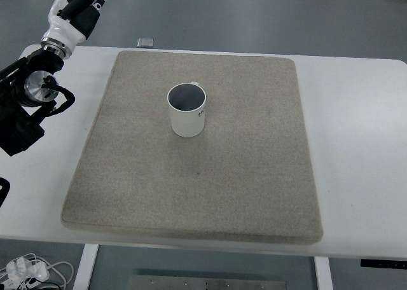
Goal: Flip white cup upright
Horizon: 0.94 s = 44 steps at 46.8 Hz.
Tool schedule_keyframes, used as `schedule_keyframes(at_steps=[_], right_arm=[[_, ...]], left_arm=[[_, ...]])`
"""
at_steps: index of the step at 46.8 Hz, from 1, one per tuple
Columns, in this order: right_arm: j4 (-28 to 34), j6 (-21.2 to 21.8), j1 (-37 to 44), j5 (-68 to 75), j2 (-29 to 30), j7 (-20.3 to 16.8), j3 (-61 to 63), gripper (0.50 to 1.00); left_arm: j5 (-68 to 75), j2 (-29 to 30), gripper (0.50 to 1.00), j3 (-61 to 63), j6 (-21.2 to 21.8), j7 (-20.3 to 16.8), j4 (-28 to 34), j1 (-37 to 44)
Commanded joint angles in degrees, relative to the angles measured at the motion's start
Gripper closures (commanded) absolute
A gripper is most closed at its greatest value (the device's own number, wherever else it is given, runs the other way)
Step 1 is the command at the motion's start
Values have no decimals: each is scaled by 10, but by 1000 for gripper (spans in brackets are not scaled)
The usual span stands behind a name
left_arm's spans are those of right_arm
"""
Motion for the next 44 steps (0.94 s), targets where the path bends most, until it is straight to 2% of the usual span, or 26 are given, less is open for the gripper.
schedule_keyframes(at_steps=[1,7,14,28,44], right_arm=[[1,2,-1,-2,0,0,-3,548],[5,6,-4,-3,0,0,-4,548],[3,6,-5,1,0,0,-4,548],[3,6,-4,1,0,0,-3,548],[3,6,-4,1,0,-1,0,548]], left_arm=[[-1,-5,504,-1,-4,35,27,5],[-19,-16,504,-1,-31,63,40,14],[-47,-27,504,-2,-42,84,57,21],[-72,-70,504,-32,-47,91,109,21],[-75,-91,504,-53,-40,93,112,21]])
